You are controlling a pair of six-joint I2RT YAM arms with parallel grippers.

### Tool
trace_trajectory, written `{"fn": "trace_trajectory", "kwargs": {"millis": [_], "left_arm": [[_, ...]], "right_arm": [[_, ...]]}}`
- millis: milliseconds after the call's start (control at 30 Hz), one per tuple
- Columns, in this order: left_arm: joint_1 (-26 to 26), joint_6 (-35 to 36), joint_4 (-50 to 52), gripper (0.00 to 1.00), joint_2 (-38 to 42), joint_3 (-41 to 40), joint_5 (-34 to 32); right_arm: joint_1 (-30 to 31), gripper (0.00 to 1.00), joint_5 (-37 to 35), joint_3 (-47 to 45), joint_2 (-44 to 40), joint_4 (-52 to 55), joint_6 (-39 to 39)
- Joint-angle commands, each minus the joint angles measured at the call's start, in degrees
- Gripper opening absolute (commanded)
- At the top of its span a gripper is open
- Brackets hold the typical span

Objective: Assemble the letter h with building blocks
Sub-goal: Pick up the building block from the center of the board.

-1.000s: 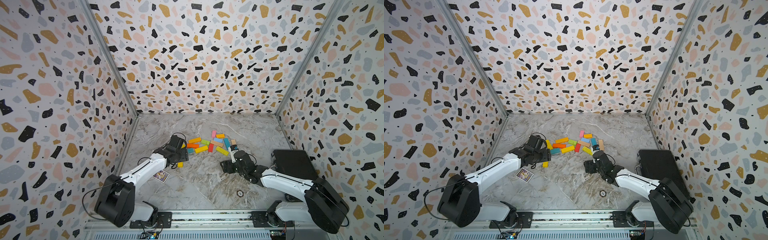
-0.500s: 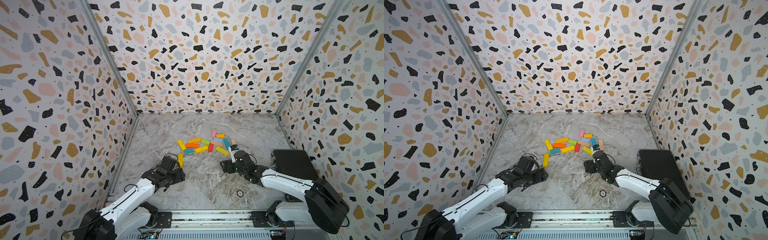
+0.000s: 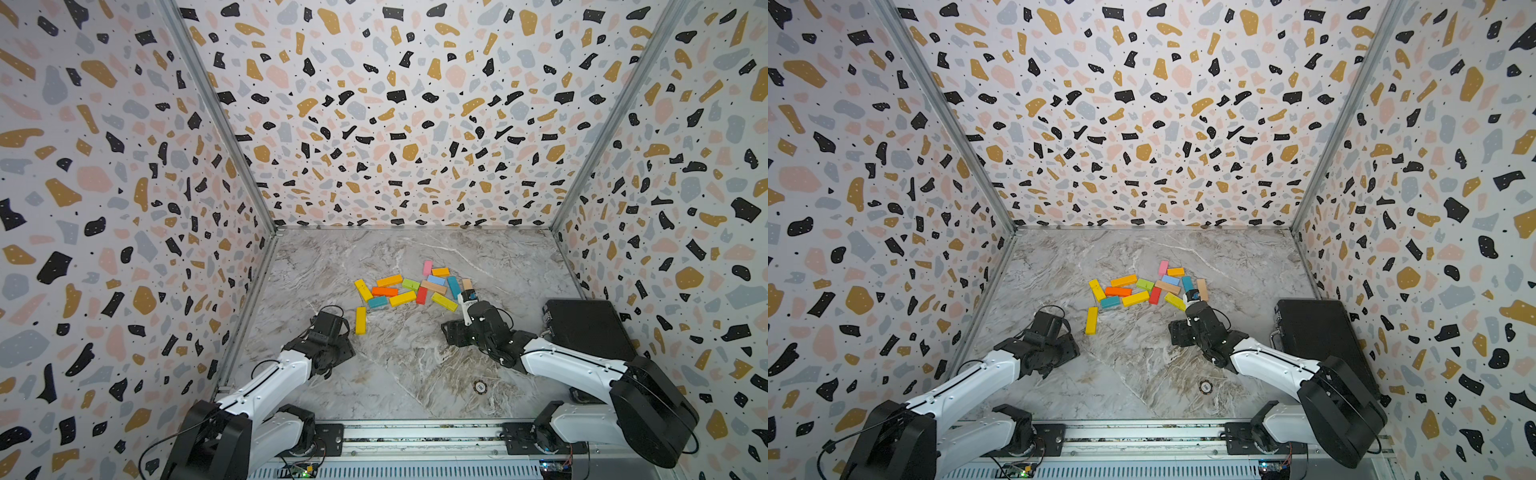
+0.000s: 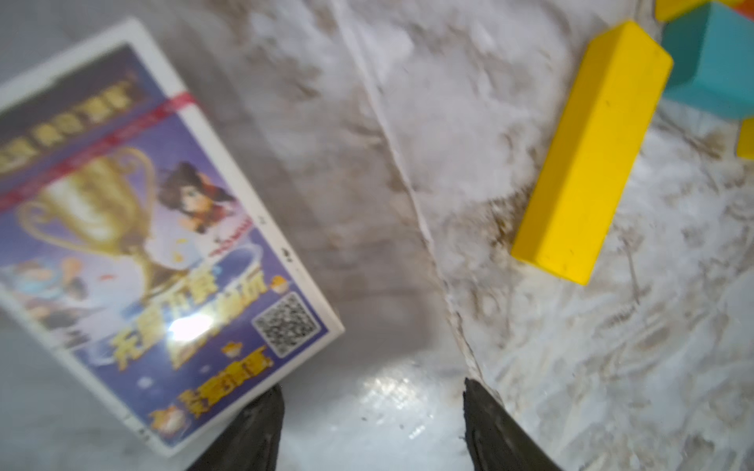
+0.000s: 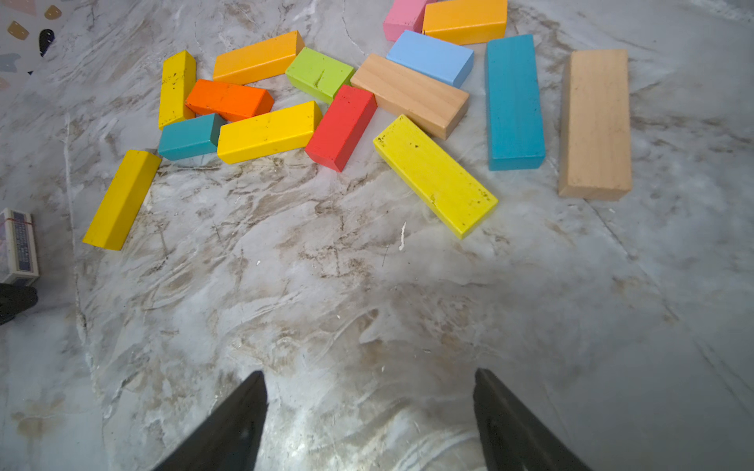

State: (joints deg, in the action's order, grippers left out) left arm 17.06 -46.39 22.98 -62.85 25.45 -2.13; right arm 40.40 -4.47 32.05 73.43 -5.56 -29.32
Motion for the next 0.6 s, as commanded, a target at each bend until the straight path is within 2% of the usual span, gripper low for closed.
{"fn": "trace_trajectory", "kwargs": {"millis": [0, 133, 233, 267, 333, 367, 567], "left_arm": [[-2.3, -1.2, -1.9, 0.69, -0.9, -0.2, -3.0], [-3.9, -0.4, -3.7, 0.69, -2.9, 2.1, -2.1], [-4.2, 0.9, -4.1, 0.73, -2.5, 5.1, -0.1], [-4.3, 1.2, -3.9, 0.75, -1.8, 6.2, 0.6], [-4.3, 1.9, -3.2, 0.79, -0.3, 8.2, 1.7], [-4.3, 2.4, -2.6, 0.81, 0.6, 9.4, 2.1], [-4.3, 4.7, -2.3, 0.88, 5.1, 12.8, 5.6]], "right_arm": [[0.0, 0.81, -1.4, 0.4, -1.1, 1.6, -0.6], [0.0, 0.81, -2.0, 0.6, -0.8, 1.7, -1.3], [0.0, 0.83, -2.5, 0.4, -0.5, 1.1, -2.4], [-0.1, 0.85, -2.9, 0.5, -0.1, 1.3, -3.4], [-0.1, 0.98, -3.2, 1.2, 0.9, 1.9, -4.9], [-0.2, 1.00, -2.2, 1.7, 1.7, 2.2, -5.3], [-1.2, 1.00, 3.0, 3.4, 3.2, 0.8, -6.3]]}}
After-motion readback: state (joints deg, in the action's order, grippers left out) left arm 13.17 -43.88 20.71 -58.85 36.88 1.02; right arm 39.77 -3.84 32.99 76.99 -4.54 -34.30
